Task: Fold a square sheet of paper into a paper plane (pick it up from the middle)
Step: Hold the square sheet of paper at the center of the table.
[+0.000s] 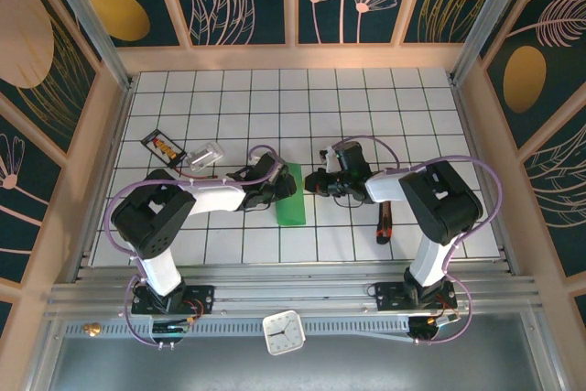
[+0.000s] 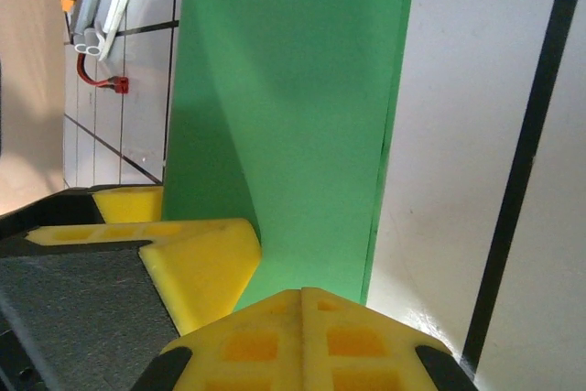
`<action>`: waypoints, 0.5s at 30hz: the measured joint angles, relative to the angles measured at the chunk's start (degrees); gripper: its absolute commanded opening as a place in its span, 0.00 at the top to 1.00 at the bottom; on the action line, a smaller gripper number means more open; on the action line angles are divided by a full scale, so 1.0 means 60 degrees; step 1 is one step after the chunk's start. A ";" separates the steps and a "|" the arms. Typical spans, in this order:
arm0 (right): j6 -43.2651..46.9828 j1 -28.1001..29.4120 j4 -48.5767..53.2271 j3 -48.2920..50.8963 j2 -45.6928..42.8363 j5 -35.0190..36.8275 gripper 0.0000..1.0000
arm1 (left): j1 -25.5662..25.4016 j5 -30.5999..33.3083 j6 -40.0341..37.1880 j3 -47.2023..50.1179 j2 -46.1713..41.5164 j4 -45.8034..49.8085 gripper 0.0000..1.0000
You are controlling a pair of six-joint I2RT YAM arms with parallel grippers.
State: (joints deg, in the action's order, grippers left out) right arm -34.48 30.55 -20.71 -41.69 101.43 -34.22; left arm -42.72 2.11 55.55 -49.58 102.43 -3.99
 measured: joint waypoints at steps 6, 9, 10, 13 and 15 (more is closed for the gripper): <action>0.0000 0.0000 0.0036 -0.0073 0.0127 -0.0036 0.96 | 0.0000 0.0011 -0.0004 0.0000 0.0000 -0.0004 0.47; 0.0000 0.0000 0.0073 -0.0102 0.0178 -0.0062 0.96 | 0.0000 0.0018 -0.0004 -0.0004 0.0011 -0.0004 0.47; 0.0000 0.0022 0.0076 -0.0120 0.0197 -0.0058 0.96 | 0.0000 0.0018 -0.0004 -0.0007 0.0011 -0.0004 0.47; 0.0000 0.0146 0.0102 -0.0189 0.0233 -0.0066 0.97 | -0.0007 0.0025 -0.0004 -0.0007 0.0015 -0.0004 0.47; 0.0000 0.0240 0.0106 -0.0226 0.0266 -0.0069 0.97 | -0.0007 0.0025 -0.0033 -0.0007 0.0018 -0.0004 0.47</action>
State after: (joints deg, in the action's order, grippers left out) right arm -34.48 31.99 -20.08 -43.05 103.02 -34.63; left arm -42.76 2.26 55.35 -49.63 102.54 -4.01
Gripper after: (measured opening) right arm 0.060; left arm 0.530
